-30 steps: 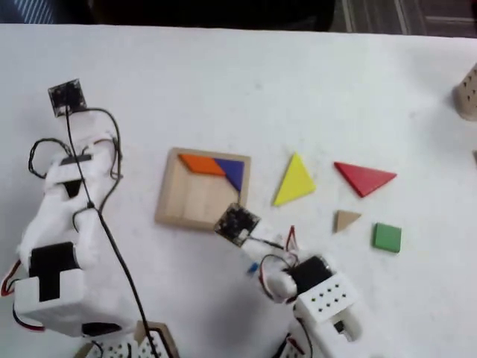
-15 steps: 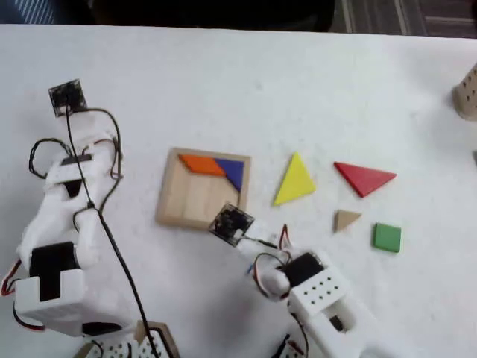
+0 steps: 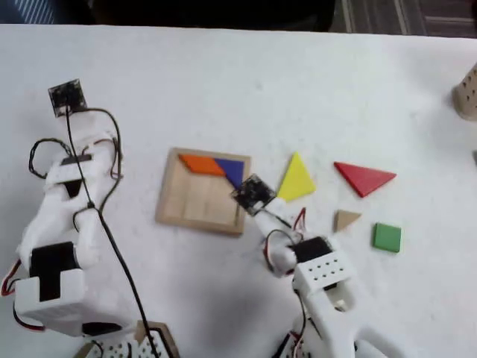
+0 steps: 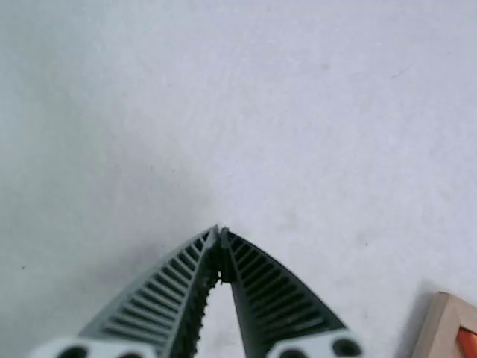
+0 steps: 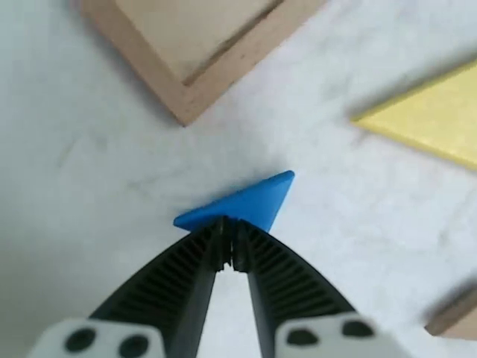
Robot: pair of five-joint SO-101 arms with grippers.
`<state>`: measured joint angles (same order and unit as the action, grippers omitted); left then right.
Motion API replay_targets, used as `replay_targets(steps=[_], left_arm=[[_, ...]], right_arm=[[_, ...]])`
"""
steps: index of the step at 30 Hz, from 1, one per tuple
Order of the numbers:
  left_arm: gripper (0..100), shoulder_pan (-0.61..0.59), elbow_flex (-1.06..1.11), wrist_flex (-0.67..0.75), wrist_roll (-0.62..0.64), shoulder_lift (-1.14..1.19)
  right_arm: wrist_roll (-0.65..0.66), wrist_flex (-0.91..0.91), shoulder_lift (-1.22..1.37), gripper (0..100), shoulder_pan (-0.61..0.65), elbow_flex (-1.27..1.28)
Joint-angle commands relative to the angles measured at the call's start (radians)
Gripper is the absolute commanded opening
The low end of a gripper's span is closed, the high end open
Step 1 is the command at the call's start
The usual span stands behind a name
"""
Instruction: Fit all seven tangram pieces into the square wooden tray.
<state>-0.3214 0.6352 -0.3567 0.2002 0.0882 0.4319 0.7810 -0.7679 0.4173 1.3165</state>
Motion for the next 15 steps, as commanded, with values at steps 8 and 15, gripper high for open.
replay_targets(steps=[8,15], left_arm=[[2,-0.004,-0.054,-0.003,0.005,-0.004],[2,-0.004,-0.052,-0.003,0.005,-0.004]], right_arm=[[-0.040,-0.088,-0.001,1.8,-0.148,-0.026],[-0.114,-0.068,-0.002,1.8,-0.205,-0.068]])
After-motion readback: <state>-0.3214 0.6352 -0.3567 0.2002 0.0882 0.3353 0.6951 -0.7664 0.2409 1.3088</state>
